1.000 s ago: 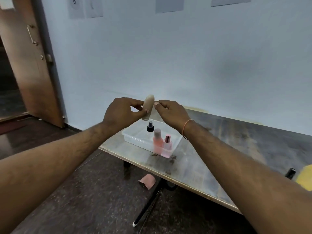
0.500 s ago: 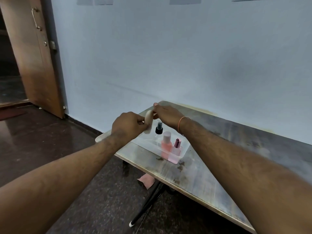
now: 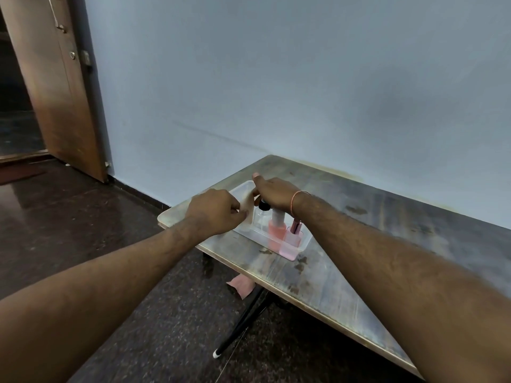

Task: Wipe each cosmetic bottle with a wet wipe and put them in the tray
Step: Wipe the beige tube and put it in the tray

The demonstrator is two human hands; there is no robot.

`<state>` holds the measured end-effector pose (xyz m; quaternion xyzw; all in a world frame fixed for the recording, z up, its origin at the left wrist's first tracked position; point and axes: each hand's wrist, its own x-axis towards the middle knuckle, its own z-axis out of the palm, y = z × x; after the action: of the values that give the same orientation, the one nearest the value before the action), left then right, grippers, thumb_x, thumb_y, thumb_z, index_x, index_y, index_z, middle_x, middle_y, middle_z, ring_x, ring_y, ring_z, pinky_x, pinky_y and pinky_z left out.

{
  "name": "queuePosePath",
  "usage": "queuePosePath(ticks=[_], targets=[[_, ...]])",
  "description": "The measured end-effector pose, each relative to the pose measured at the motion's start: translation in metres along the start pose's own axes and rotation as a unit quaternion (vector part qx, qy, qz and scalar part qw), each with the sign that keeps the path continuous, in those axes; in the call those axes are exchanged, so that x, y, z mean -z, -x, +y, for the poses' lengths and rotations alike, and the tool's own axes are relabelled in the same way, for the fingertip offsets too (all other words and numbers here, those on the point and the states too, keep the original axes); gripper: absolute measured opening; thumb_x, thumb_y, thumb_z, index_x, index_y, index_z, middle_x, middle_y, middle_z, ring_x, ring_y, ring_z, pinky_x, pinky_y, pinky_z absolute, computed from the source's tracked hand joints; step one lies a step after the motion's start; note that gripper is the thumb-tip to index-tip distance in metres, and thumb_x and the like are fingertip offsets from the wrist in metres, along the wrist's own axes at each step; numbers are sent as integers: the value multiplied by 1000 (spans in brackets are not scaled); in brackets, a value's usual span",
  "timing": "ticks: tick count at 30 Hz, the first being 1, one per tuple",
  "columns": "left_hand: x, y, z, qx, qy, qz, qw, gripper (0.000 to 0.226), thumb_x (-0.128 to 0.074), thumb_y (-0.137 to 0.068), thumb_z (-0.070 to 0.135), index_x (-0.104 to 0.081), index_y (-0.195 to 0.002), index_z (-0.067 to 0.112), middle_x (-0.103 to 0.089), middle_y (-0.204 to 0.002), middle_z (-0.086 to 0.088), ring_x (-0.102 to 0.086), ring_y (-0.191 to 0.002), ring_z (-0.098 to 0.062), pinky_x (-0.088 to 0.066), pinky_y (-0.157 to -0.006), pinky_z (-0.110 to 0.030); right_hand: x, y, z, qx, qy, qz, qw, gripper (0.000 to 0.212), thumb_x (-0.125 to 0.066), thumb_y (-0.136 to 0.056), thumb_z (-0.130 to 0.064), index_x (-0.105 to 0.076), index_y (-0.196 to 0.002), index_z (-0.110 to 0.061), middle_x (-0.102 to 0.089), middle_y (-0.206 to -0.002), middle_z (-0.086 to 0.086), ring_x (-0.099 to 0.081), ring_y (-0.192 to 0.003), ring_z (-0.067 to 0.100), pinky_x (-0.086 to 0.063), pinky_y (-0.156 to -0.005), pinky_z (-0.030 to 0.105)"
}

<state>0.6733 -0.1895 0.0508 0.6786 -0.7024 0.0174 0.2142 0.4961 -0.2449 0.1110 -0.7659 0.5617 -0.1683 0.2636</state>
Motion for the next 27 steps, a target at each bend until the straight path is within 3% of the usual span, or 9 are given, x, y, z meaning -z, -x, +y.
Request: queuePosePath(ticks=[7, 12, 16, 18, 21, 24, 27], targets=[[0, 1, 1, -4, -19, -1, 1000, 42, -55, -91, 66, -80, -89, 31, -78, -87, 14, -69, -86, -14, -57, -74, -32, 0, 3, 3, -2, 25, 9, 1000, 78, -20, -109, -61, -81, -103, -13, -80, -94, -1, -71, -105, 26, -48, -109, 39], [2, 5, 2, 1, 7, 7, 1000, 67, -37, -73, 82, -81, -89, 36, -78, -88, 20, -69, -86, -9, -59, -76, -32, 1, 5, 7, -1, 0, 16, 1000, 73, -22, -108, -63, -80, -112, -19, -80, -98, -4, -70, -109, 22, -48, -109, 41], [4, 7, -2, -7, -3, 3, 1000, 52, -56, -80, 79, -82, -98, 38, -78, -100, 23, -70, -98, -9, -57, -79, -31, 4, 11, 7, 4, -9, 31, 999, 72, -21, -108, -66, -77, -121, -22, -78, -108, -4, -65, -115, 23, -45, -108, 40], [4, 9, -3, -4, -6, 6, 1000, 63, -53, -78, 84, -81, -110, 37, -78, -111, 22, -70, -107, -10, -57, -83, -33, 6, 16, 7, 10, -9, 39, 999, 73, -20, -108, -65, -77, -119, -20, -77, -109, -2, -65, -115, 24, -45, -108, 41], [6, 15, -2, -2, -12, 30, 999, 83, -50, -79, 88, -68, -138, 33, -72, -135, 17, -65, -128, -14, -56, -98, -38, 11, 27, 7, 32, -6, 52, 998, 73, -20, -111, -61, -77, -119, -16, -76, -117, -1, -63, -115, 25, -44, -107, 39], [8, 24, 0, -37, -30, 83, 995, 81, -47, -90, 82, -54, -145, 23, -64, -145, 4, -65, -127, -26, -58, -95, -46, 19, 39, 13, 46, -10, 72, 996, 70, -20, -111, -61, -72, -127, -17, -72, -127, 1, -59, -121, 26, -43, -110, 41], [9, 32, 8, -60, -103, 141, 983, 91, -46, -98, 71, -27, -167, 16, -24, -177, -9, -47, -146, -35, -48, -104, -55, 26, 53, 25, 65, -22, 105, 992, 68, -22, -109, -63, -70, -124, -17, -74, -121, 4, -63, -119, 28, -46, -109, 46]])
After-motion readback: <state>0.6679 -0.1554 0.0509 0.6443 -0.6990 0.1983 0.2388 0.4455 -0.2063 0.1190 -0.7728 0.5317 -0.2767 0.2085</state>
